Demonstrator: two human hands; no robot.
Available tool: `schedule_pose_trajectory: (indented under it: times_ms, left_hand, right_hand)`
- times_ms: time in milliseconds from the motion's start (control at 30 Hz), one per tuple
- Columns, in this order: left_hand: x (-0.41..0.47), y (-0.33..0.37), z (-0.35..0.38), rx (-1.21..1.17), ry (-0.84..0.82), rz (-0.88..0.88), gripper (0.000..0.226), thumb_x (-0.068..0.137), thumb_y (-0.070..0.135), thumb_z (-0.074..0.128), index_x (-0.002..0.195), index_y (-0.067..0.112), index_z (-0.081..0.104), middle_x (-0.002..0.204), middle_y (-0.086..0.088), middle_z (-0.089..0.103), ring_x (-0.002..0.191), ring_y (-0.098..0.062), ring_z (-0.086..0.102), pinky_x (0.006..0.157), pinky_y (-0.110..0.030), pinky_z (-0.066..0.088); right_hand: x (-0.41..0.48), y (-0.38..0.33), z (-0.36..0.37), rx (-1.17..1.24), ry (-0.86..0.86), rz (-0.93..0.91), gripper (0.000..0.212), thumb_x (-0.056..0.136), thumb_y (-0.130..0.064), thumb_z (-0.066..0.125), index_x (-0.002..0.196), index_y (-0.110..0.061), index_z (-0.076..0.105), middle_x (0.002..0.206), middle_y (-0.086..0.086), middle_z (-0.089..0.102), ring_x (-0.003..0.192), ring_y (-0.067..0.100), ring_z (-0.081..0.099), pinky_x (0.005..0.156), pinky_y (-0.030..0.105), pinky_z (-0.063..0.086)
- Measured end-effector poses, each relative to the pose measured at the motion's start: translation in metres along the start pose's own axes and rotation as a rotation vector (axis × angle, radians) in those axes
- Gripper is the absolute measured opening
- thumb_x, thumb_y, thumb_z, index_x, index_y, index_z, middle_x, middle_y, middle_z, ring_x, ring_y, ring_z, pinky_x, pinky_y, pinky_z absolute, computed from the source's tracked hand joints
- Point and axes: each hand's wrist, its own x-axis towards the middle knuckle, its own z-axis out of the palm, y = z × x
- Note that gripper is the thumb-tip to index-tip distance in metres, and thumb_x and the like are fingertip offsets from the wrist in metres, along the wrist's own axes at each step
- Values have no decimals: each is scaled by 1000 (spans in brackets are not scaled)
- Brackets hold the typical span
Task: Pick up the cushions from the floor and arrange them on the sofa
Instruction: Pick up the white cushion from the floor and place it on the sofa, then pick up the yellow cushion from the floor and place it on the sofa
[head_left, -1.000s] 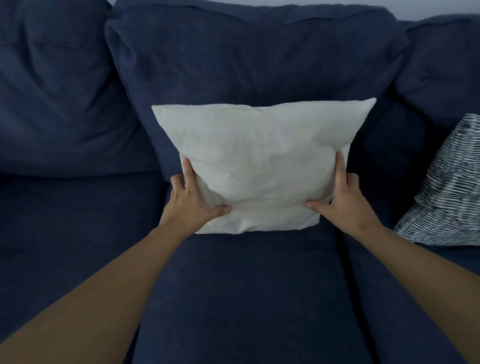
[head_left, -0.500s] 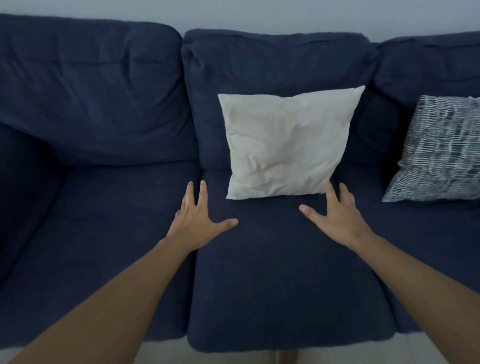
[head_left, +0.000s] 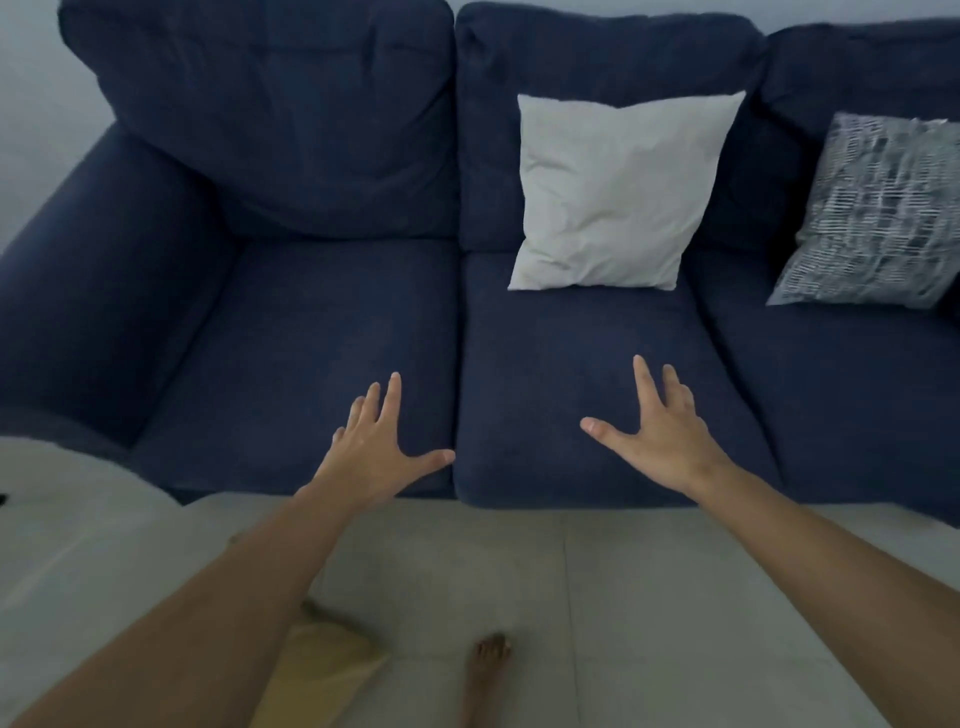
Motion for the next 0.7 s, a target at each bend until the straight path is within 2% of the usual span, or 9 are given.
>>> schedule_pose_trajectory:
  times_ms: [233, 433, 567, 633, 700]
  left_hand:
    - [-87, -87, 26, -15, -52, -96, 127, 76, 81, 61, 161, 30, -18, 173, -3, -8, 159, -25, -5, 126, -55, 13]
    - [-142, -212, 40, -121, -63, -217, 130, 71, 88, 56, 162, 28, -14, 173, -6, 1, 159, -29, 6, 124, -55, 22]
    - [-176, -310, 51, -359, -40, -414, 123, 78, 75, 66, 163, 28, -8, 173, -7, 1, 157, -33, 13, 123, -55, 25]
    - [-191, -361, 61, -403, -51, -524, 132, 68, 87, 61, 162, 32, -14, 173, -3, 0, 157, -34, 16, 119, -56, 31]
    - [-201, -412, 72, -432, -49, -601, 133, 66, 87, 63, 161, 35, -14, 173, -2, 3, 156, -34, 20, 117, -55, 35]
  right_hand:
    - [-74, -22, 73, -23, -89, 5, 112, 76, -83, 50, 157, -38, -14, 169, 7, -13, 155, 29, -8, 122, 56, 14]
    - [-108, -83, 163, -63, -262, -53, 111, 76, -82, 52, 156, -43, -15, 169, 8, -13, 155, 30, -11, 123, 52, 14]
    - [-110, -148, 230, -87, -338, -99, 108, 77, -79, 56, 156, -46, -11, 169, 8, -11, 156, 28, -6, 122, 49, 13]
    - [-106, -181, 271, -112, -373, -124, 111, 73, -82, 55, 155, -46, -11, 169, 10, -9, 156, 28, -5, 123, 50, 13]
    - [-101, -213, 313, -153, -426, -143, 114, 70, -85, 52, 155, -46, -12, 169, 12, -8, 155, 30, -5, 123, 53, 14]
